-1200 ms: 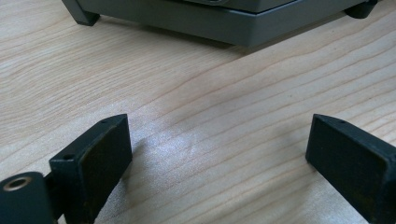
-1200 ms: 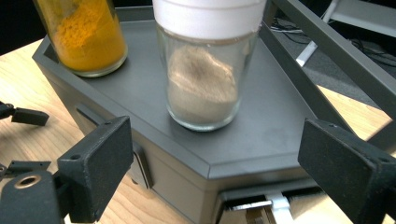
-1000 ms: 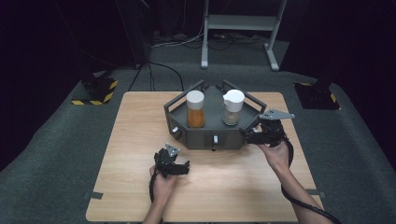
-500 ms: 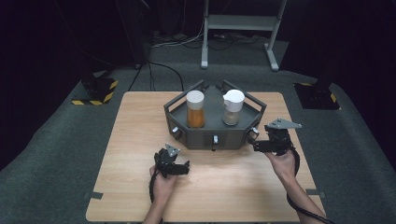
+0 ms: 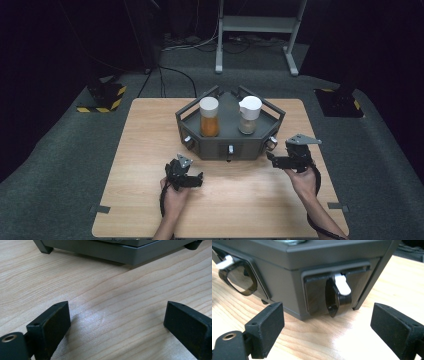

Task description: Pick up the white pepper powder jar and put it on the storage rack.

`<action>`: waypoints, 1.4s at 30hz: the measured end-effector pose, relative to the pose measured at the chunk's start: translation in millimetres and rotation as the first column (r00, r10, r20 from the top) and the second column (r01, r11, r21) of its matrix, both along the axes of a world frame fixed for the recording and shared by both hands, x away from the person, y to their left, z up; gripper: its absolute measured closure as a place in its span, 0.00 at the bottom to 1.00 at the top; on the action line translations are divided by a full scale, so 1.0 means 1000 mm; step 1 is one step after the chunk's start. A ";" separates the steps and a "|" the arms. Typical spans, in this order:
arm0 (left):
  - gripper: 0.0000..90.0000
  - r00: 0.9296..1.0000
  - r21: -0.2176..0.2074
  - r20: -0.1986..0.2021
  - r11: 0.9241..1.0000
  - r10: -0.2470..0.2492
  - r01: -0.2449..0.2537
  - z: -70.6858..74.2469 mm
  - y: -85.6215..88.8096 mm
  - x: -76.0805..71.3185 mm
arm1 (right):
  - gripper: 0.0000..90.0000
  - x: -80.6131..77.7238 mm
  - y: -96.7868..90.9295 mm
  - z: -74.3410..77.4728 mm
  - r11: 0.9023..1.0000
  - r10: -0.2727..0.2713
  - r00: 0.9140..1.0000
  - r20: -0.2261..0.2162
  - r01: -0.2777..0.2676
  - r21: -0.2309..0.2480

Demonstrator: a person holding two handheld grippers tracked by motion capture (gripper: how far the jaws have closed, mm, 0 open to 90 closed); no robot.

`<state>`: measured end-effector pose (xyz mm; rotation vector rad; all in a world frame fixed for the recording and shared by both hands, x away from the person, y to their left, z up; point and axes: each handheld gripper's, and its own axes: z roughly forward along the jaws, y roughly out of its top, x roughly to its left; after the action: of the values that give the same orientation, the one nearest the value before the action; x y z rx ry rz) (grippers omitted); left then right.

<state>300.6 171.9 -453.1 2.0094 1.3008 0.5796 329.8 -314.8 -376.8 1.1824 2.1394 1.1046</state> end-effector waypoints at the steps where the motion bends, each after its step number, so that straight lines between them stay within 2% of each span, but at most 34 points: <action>1: 0.08 1.000 0.001 0.000 1.000 0.000 0.000 0.000 0.000 0.000 | 0.12 0.000 0.000 -0.002 1.000 -0.003 1.000 -0.002 0.003 -0.002; 28: 0.08 1.000 -0.001 0.001 1.000 0.001 -0.001 0.000 0.000 0.000 | 0.12 -0.002 0.008 -0.040 1.000 -0.023 0.998 -0.059 0.022 -0.015; 35: 0.08 1.000 0.001 0.000 1.000 0.000 0.000 0.000 0.000 0.000 | 0.12 0.002 0.015 -0.050 0.999 -0.032 0.996 -0.086 0.029 -0.045; 42: 0.08 1.000 0.001 0.000 1.000 0.000 0.000 0.000 0.000 0.000 | 0.11 0.000 0.018 -0.063 0.998 -0.048 0.994 -0.093 0.045 -0.035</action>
<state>300.7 171.9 -453.1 2.0103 1.3006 0.5801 329.4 -296.7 -439.9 1.2864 2.1795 1.0084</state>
